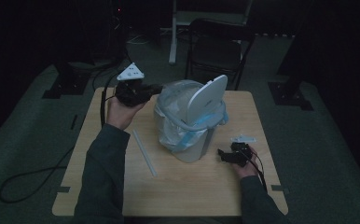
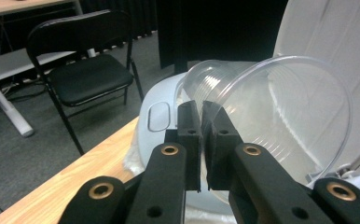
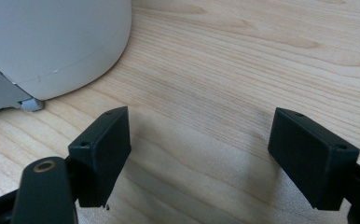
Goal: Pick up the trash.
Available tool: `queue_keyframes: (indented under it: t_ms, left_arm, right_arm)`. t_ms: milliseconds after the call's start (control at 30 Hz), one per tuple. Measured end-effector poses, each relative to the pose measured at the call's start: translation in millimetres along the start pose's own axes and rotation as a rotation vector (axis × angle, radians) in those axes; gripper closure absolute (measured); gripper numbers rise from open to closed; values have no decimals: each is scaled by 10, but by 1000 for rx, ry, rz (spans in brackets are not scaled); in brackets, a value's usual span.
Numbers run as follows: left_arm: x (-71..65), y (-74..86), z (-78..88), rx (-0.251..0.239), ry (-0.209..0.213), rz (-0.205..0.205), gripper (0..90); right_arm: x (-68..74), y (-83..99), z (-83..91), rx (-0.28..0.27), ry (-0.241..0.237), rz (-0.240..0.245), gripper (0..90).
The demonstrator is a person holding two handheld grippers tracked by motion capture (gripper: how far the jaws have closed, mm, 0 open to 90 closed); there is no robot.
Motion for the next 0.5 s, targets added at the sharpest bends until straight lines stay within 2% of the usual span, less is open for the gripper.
queue_keyframes:
  t_ms: [233, 500]
  left_arm:
    - [-30, -37, -135, 3, 22, 4, 873]
    - [-42, -24, -282, 17, 27, 16, 873]
  right_arm:
    - [0, 0, 0, 0, 0, 0, 199]
    - [0, 0, 0, 0, 0, 0, 199]
Point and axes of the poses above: each handheld gripper's, and its own axes: z roughly backward along the jaws, y roughly out of its underside, x roughly to its left, the point moved 2 cm from there along -z, roughly forward along the jaws
